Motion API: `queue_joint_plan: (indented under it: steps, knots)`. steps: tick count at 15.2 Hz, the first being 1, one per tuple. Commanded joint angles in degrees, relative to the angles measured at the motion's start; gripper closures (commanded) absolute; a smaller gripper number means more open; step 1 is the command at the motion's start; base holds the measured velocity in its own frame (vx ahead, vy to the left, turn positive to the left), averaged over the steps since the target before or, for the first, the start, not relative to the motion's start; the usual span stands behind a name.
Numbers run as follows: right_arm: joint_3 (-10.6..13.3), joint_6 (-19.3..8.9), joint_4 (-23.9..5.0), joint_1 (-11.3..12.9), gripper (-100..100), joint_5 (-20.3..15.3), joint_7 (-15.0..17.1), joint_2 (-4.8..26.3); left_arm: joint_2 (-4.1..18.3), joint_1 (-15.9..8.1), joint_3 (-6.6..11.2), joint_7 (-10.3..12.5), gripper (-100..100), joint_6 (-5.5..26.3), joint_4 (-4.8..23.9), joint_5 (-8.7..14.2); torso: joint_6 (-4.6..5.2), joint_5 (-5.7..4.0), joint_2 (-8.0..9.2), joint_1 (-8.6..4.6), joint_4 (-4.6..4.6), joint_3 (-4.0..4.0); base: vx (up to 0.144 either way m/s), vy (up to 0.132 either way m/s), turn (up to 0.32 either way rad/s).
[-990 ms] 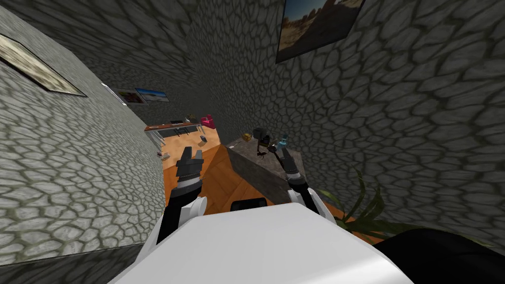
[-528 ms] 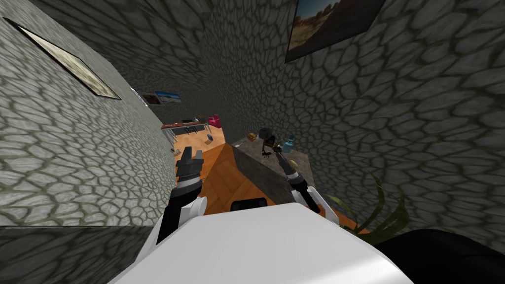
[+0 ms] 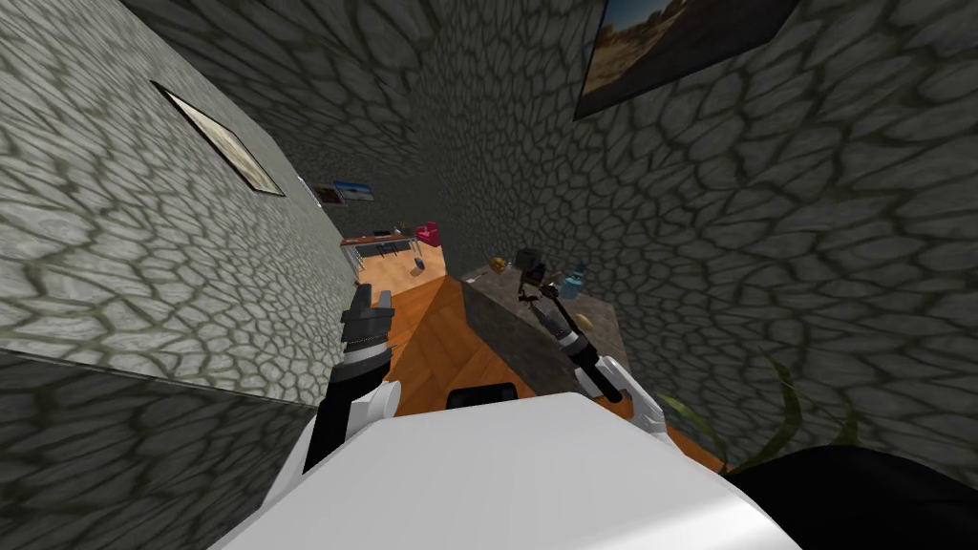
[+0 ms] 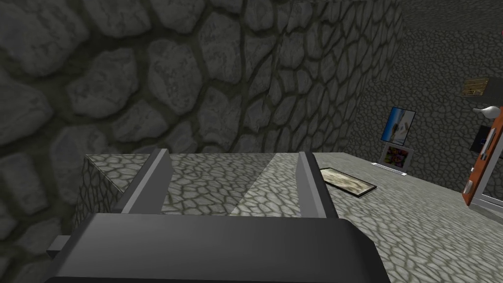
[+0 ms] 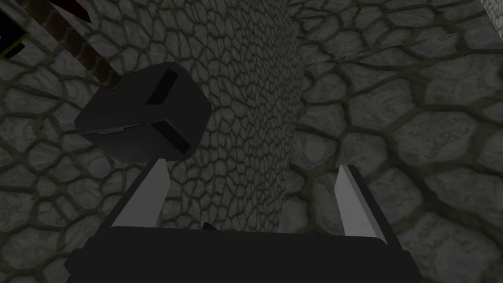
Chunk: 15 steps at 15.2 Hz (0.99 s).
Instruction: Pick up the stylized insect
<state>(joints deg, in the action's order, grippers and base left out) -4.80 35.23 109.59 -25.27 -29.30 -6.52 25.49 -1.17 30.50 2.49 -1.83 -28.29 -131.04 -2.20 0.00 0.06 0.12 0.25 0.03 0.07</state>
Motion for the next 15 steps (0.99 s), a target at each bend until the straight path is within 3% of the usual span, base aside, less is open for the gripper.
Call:
queue_joint_plan:
  steps: [1, 3, 4, 6, 7, 9, 10, 12, 13, 15]
  knots:
    - [-1.2, -0.1, -2.9, 0.4, -100, -2.9, -0.8, 2.6, 0.0, 0.0, 0.00, 0.0, 0, 0.0, 0.0, 0.0, 0.00, 0.00, 0.00, 0.00, 0.00, 0.00, -0.025, 0.074, 0.135]
    - [-1.2, -0.1, -3.5, 0.4, -100, -4.0, -0.8, 2.6, 0.0, 0.0, 0.00, 0.0, 0, 0.0, 0.0, 0.0, -0.03, 0.00, 0.00, 0.02, 0.00, 0.00, -0.016, 0.061, 0.116]
    - [-2.2, -0.3, -5.9, 1.1, -100, -6.1, -1.6, 4.8, 0.0, 0.0, 0.00, 0.0, 0, 0.0, 0.0, 0.0, 0.00, -0.01, -0.01, -0.03, 0.00, 0.00, -0.016, 0.062, 0.176]
    - [-2.2, -0.3, -6.6, 1.1, -100, -7.3, -1.6, 4.8, 0.0, 0.0, 0.00, 0.0, 0, 0.0, 0.0, 0.0, -0.02, -0.01, -0.01, -0.01, 0.00, -0.01, -0.014, 0.061, 0.110]
    - [-3.2, -0.4, -8.8, 1.9, -100, -9.4, -2.3, 7.0, 0.0, 0.0, 0.00, 0.0, 0, 0.0, 0.0, 0.0, 0.00, -0.01, -0.02, -0.03, 0.00, -0.01, -0.012, 0.075, 0.184]
    - [-3.2, -0.4, -9.8, 1.9, -100, -10.7, -2.3, 7.0, 0.0, 0.0, 0.00, 0.0, 0, 0.0, 0.0, 0.0, -0.03, 0.00, -0.02, 0.02, -0.01, -0.01, -0.014, 0.066, 0.124]
    - [-4.2, -0.6, -12.6, 2.6, -100, -12.7, -3.1, 9.2, 0.0, 0.0, 0.00, 0.0, 0, 0.0, 0.0, 0.0, 0.00, -0.01, -0.02, -0.02, 0.00, -0.01, -0.012, 0.069, 0.181]
    - [-4.2, -0.6, -13.1, 2.6, -100, -14.1, -3.1, 9.2, 0.0, 0.0, 0.00, 0.0, 0, 0.0, 0.0, 0.0, -0.03, 0.00, -0.02, 0.01, 0.00, -0.01, -0.010, 0.064, 0.126]
    - [-5.2, -0.8, -15.4, 3.3, -100, -16.1, -3.9, 11.4, 0.0, 0.0, 0.00, 0.0, 0, 0.0, 0.0, 0.0, 0.00, -0.01, -0.02, -0.02, 0.00, -0.01, -0.022, 0.084, 0.180]
    - [-5.2, -0.8, -16.4, 3.3, -100, -17.6, -3.9, 11.4, 0.0, 0.0, 0.00, 0.0, 0, 0.0, 0.0, 0.0, -0.02, 0.00, 0.01, 0.04, 0.00, 0.01, -0.016, 0.067, 0.132]
